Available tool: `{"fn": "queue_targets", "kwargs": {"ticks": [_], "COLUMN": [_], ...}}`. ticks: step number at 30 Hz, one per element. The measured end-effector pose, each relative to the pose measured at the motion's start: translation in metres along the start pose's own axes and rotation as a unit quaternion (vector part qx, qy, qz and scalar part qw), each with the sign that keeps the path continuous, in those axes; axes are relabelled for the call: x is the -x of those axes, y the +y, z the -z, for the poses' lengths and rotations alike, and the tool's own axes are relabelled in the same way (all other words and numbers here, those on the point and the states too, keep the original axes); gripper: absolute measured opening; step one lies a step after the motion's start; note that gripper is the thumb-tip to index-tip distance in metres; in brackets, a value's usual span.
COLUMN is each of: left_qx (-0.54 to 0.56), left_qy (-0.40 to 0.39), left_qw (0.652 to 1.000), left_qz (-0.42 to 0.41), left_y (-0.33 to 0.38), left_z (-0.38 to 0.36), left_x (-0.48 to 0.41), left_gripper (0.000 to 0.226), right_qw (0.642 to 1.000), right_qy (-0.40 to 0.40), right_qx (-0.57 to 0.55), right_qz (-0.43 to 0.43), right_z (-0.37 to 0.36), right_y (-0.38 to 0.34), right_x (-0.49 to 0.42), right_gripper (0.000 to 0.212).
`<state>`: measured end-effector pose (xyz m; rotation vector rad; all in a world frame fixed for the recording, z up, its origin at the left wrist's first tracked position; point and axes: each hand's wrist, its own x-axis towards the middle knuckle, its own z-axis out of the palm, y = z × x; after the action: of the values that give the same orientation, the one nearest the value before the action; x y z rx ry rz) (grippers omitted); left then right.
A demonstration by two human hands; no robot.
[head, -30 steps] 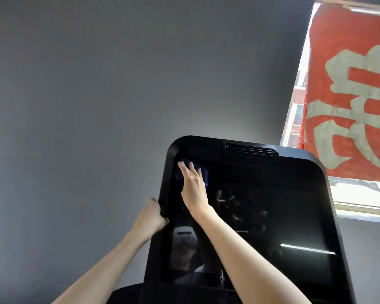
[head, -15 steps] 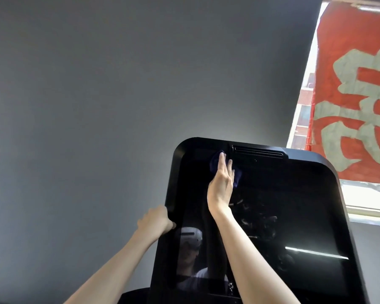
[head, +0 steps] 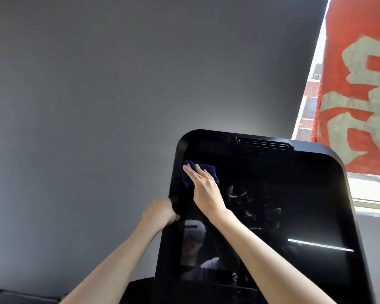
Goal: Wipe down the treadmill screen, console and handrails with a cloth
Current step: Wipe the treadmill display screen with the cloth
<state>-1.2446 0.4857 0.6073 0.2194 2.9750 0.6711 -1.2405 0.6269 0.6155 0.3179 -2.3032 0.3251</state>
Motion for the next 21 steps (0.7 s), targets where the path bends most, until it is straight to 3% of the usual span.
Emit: {"fn": "queue_targets", "kwargs": {"ticks": [6, 10, 16, 18, 21], "left_qx": [-0.026, -0.042, -0.026, -0.031, -0.040], "left_qy": [0.021, 0.027, 0.012, 0.003, -0.011], "left_qw": [0.999, 0.999, 1.000, 0.999, 0.999], "left_qz": [0.006, -0.009, -0.002, -0.004, -0.009], "left_y": [0.005, 0.004, 0.007, 0.010, 0.010], "left_z": [-0.001, 0.000, 0.004, 0.006, 0.007], "left_x": [0.012, 0.016, 0.013, 0.012, 0.012], "left_gripper": [0.028, 0.031, 0.022, 0.020, 0.030], "right_qw": [0.990, 0.988, 0.955, 0.966, 0.986], "right_qy": [-0.025, 0.061, 0.087, 0.074, 0.004], "right_qx": [0.096, 0.131, 0.114, 0.106, 0.161], "right_qz": [0.099, -0.046, -0.258, -0.222, -0.054], "right_z": [0.000, 0.027, 0.052, 0.033, -0.001], "right_y": [0.009, 0.044, 0.055, 0.025, -0.017], "right_x": [0.048, 0.027, -0.002, 0.002, 0.033], "right_gripper": [0.066, 0.056, 0.054, 0.053, 0.057]}}
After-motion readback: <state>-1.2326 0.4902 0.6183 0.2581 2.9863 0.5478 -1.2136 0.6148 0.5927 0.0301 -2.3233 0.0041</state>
